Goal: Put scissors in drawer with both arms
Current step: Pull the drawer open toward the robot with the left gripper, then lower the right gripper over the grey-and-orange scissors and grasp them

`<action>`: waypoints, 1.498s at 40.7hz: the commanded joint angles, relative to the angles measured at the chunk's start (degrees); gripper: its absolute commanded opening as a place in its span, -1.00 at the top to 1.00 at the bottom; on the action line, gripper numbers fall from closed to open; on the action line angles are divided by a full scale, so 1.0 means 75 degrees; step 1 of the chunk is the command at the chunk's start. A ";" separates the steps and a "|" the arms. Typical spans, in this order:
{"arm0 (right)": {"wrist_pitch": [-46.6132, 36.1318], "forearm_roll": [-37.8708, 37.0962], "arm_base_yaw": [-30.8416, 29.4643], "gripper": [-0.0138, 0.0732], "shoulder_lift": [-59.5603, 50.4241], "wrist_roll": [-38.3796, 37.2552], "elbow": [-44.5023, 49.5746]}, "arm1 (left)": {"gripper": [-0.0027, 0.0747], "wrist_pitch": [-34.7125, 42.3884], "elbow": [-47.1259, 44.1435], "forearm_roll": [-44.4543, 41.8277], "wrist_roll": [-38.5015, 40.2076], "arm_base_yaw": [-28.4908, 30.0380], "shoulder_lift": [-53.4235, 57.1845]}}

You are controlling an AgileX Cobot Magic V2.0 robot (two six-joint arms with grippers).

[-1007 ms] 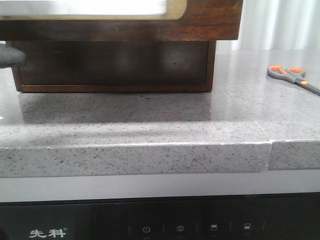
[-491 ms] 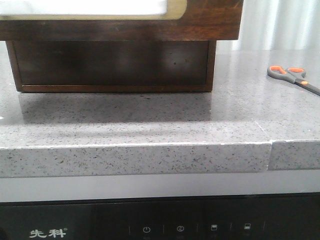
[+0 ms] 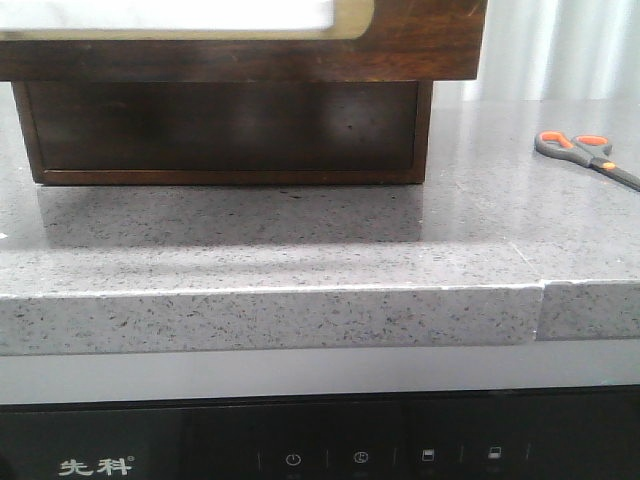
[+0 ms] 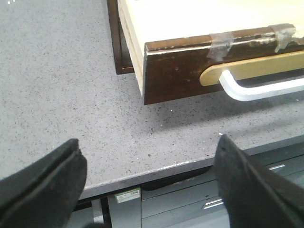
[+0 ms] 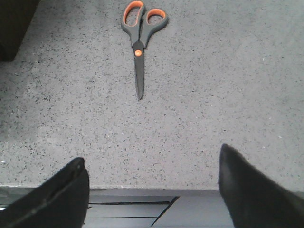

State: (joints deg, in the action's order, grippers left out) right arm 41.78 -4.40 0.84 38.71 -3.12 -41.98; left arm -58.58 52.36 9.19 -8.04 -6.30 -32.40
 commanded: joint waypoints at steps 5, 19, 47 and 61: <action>-0.0567 -0.0129 0.0001 -0.66 0.0213 0.0082 -0.0243 | -0.48 0.1104 0.0259 0.0110 -0.0338 -0.1309 -0.0049; -0.0516 -0.0129 0.0001 -0.66 0.1486 0.0082 -0.0662 | -0.48 0.2044 0.0259 0.0113 -0.0509 -0.3489 -0.0049; 0.1745 0.0911 -0.0493 -0.65 0.6703 0.1362 -0.5177 | -0.48 0.2116 0.0259 0.0474 -0.0100 -0.3666 -0.0049; 0.2197 0.0928 -0.0464 -0.65 0.8299 0.1493 -0.6621 | -0.48 0.2116 0.0259 0.0474 -0.0100 -0.3666 -0.0049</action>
State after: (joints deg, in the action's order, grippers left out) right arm 58.91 2.45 -2.43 101.33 7.33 -88.03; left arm -47.16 52.36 11.47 -9.51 -33.46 -32.40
